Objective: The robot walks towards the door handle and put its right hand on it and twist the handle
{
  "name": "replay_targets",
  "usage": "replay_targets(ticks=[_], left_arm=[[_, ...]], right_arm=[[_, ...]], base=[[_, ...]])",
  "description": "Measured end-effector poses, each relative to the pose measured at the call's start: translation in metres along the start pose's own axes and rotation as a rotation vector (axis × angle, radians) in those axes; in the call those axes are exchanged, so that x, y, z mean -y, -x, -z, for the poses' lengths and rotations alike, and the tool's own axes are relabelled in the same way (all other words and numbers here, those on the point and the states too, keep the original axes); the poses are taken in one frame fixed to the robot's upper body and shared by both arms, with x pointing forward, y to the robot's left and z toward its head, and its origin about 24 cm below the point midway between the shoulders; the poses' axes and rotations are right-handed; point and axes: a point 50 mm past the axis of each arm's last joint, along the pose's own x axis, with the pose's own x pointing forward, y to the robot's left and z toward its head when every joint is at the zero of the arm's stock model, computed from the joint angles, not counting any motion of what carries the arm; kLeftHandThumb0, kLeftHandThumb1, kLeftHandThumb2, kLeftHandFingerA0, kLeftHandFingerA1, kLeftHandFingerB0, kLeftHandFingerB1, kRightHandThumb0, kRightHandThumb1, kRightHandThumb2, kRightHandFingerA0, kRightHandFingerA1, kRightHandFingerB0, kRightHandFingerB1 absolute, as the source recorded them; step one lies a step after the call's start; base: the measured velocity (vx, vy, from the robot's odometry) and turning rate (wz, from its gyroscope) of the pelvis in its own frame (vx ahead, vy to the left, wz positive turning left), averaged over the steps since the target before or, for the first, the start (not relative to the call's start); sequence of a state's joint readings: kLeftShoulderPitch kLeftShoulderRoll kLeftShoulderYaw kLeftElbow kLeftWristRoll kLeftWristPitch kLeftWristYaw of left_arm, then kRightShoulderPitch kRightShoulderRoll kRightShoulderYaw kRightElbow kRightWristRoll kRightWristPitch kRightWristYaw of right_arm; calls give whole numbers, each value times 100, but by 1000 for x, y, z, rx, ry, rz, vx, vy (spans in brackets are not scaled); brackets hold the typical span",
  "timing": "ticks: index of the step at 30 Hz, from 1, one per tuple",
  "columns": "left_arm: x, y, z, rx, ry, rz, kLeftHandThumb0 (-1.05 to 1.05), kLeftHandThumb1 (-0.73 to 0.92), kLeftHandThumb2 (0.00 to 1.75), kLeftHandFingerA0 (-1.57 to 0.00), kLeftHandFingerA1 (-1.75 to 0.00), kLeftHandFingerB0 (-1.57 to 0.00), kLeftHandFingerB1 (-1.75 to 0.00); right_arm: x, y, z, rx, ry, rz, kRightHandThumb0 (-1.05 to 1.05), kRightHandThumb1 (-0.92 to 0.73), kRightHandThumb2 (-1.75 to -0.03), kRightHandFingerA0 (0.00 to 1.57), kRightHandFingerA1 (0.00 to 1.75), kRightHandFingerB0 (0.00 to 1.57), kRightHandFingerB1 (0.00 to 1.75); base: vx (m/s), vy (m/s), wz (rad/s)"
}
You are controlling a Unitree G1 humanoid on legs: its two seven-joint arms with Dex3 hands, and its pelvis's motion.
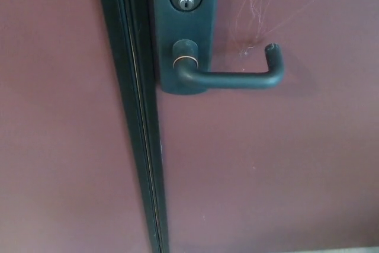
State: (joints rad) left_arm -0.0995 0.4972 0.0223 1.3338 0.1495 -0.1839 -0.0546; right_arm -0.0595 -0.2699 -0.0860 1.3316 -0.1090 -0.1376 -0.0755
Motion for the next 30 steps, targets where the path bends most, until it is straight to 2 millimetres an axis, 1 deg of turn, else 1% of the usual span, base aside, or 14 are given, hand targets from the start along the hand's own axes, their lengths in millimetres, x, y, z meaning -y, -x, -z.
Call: replay_targets(ticks=[2, 3, 8, 11, 12, 13, 18, 19, 21, 22, 27, 28, 29, 30], left_arm=[[0, 0, 0, 0, 0, 0, -33, 59, 58, -65, -46, -51, -40], [0, 0, 0, 0, -1, 1, -33, 59, 58, -65, -46, -51, -40], [0, 1, 2, -5, 0, 2, -33, 59, 58, -66, -47, -51, -40], [0, 0, 2, -4, 0, 1, -33, 59, 58, -66, -46, -51, -40], [0, 0, 2, -4, 1, 1, -33, 59, 58, -66, -46, -51, -40], [0, 0, 2, -3, 1, 1, -33, 59, 58, -66, -46, -51, -40], [0, 0, 1, -1, 2, 0, -33, 59, 58, -66, -46, -51, -40], [0, 0, 1, -1, 2, 0, -33, 59, 58, -66, -47, -51, -40], [0, 0, 0, 1, 2, 0, -33, 59, 58, -66, -47, -51, -40], [0, 0, -1, 4, 2, -1, -33, 59, 58, -67, -47, -51, -41], [-1, -1, -3, 10, 3, -2, -33, 59, 58, -71, -49, -52, -41], [-1, -1, -3, 10, 3, -2, -33, 59, 58, -70, -49, -52, -41], [-1, -1, -4, 11, 3, -2, -33, 59, 58, -70, -49, -52, -41], [-1, -1, -4, 12, 4, -3, -33, 59, 58, -70, -49, -52, -41]], right_arm=[[0, 0, 1, -3, -6, 1, -44, -51, -80, 54, 58, 27, 45], [1, 0, 2, -6, -12, 3, -38, -65, -59, 56, 45, 35, 34], [15, 0, -1, 18, -230, 81, -45, -61, -58, 46, 42, 40, 36], [26, -2, -17, 89, -377, 132, -49, -59, -58, 49, 42, 41, 36], [29, -2, -22, 114, -409, 144, -73, -60, -59, 55, 49, 48, 38], [33, -2, -28, 148, -443, 157, -51, -58, -58, 48, 42, 42, 36], [56, 6, -66, 397, -497, 209, -53, -57, -57, 44, 39, 41, 35], [58, 7, -71, 425, -497, 213, -56, -47, -80, 35, 54, 31, 51], [63, 12, -82, 494, -498, 223, -61, -47, -85, 30, 64, 25, 59], [67, 17, -89, 541, -497, 231, -70, -61, -60, 23, 79, 18, 66], [83, 37, -110, 707, -488, 267, -87, -70, -62, 14, 91, 12, 69], [87, 42, -114, 745, -485, 275, -90, -54, -96, 20, 77, 17, 65], [90, 48, -119, 780, -481, 282, -90, -54, -96, 20, 77, 17, 65], [92, 52, -122, 805, -477, 287, -92, -72, -62, 15, 90, 14, 68]], base=[[0, 0, 0], [0, 0, 0], [0, 0, 0], [0, 0, 0], [0, 0, 0], [0, 0, 0], [0, 0, 0], [0, 0, 0], [0, 0, 0], [0, 0, 0], [0, 0, 0], [0, 0, 0], [0, 0, 0], [0, 0, 0]])
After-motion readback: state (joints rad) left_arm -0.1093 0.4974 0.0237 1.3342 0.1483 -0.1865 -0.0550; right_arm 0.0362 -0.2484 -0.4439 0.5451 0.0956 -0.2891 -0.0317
